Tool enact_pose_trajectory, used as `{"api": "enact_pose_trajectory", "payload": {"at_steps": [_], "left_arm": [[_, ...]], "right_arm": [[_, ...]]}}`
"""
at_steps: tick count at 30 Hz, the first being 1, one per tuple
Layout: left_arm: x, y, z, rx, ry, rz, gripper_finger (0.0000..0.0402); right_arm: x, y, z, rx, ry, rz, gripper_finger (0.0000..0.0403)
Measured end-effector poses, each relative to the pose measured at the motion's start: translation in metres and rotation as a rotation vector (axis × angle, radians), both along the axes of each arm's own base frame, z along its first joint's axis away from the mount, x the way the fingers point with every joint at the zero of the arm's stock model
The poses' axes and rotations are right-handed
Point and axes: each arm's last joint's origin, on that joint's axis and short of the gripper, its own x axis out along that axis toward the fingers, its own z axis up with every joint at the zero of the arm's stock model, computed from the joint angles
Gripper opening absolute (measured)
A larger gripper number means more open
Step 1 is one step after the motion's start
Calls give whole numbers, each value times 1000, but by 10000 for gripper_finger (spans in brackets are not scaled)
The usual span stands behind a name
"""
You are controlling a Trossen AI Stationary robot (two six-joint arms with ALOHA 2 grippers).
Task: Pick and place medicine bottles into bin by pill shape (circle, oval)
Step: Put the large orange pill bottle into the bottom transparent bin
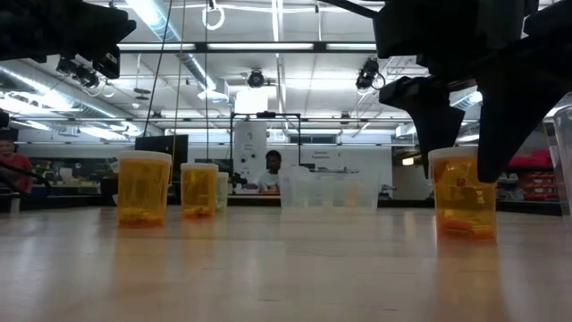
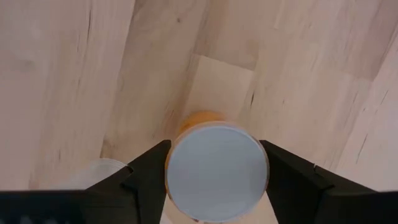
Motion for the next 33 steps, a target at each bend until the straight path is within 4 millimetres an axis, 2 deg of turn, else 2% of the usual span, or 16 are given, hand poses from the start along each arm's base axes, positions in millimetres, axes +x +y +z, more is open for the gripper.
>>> {"api": "enact_pose_trajectory", "payload": {"at_steps": [3, 13, 17, 24, 33], "left_arm": [[0, 0, 0, 0, 0, 0, 79], [0, 0, 0, 0, 0, 0, 85], [0, 0, 0, 0, 0, 0, 79], [0, 0, 0, 0, 0, 0, 84], [0, 0, 0, 0, -1, 0, 80]], "right_arm": [[0, 0, 3, -6, 13, 0, 232], [5, 1, 43, -59, 39, -36, 236], [5, 1, 51, -62, 57, -67, 237], [-10, 2, 66, -44, 74, -100, 238], [-42, 4, 105, 11, 11, -210, 238]]}}
